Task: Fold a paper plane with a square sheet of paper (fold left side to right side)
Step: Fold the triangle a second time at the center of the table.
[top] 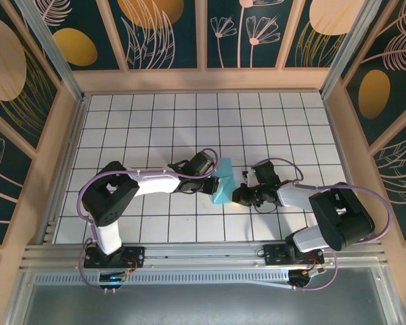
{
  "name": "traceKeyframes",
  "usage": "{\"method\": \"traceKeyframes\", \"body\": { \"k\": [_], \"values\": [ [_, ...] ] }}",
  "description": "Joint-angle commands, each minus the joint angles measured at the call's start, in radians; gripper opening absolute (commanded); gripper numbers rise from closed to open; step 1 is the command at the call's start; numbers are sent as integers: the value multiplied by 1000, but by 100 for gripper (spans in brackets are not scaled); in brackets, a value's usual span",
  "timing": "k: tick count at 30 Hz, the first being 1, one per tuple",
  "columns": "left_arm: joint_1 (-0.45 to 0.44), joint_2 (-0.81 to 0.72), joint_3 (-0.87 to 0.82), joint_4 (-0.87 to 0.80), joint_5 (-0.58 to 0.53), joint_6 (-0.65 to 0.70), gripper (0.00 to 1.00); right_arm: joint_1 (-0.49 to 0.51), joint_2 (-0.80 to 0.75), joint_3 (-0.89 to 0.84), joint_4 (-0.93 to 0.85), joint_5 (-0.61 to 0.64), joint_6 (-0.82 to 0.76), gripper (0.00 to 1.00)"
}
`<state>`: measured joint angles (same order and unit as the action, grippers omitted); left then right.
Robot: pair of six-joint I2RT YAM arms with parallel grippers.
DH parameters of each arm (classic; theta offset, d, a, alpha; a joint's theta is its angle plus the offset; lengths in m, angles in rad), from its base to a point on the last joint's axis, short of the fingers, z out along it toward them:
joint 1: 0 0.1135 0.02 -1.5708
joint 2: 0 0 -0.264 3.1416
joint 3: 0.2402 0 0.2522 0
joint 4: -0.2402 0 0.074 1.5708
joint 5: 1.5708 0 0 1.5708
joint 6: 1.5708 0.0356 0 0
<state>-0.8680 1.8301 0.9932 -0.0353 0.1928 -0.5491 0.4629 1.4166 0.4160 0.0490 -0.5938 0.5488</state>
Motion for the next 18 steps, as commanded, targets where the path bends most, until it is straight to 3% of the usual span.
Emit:
{"method": "traceKeyframes", "body": {
  "k": [1, 18],
  "values": [
    [11, 20, 28, -33, -18, 23, 0, 8, 27, -25, -33, 51, -15, 0],
    [11, 39, 21, -40, -29, 27, 0, 9, 39, -21, -29, 48, -14, 0]
  ]
}}
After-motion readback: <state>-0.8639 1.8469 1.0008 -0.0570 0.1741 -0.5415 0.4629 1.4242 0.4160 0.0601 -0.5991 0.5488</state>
